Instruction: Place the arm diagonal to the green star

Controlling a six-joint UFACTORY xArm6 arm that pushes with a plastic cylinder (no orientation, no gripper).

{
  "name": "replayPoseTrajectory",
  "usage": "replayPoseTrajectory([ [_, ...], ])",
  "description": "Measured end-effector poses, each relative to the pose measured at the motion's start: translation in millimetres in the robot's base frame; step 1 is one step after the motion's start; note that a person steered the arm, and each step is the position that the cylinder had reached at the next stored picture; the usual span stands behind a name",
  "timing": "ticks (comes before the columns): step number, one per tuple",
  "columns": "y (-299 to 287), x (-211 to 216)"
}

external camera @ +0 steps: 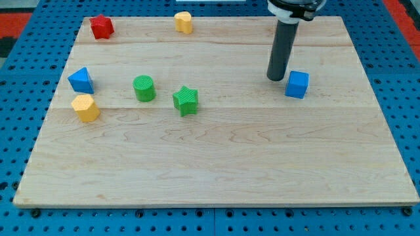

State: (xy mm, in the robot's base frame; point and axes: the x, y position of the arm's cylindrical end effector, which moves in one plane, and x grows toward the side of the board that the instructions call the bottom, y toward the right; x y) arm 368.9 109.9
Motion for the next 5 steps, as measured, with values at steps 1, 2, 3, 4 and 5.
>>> replayPoseTrajectory([
  [1, -46.3, -30.7],
  [2, -91.4, -62.3],
  [3, -96.2, -65.6],
  [4, -98.8, -65.6],
  [5, -100.3, -65.6],
])
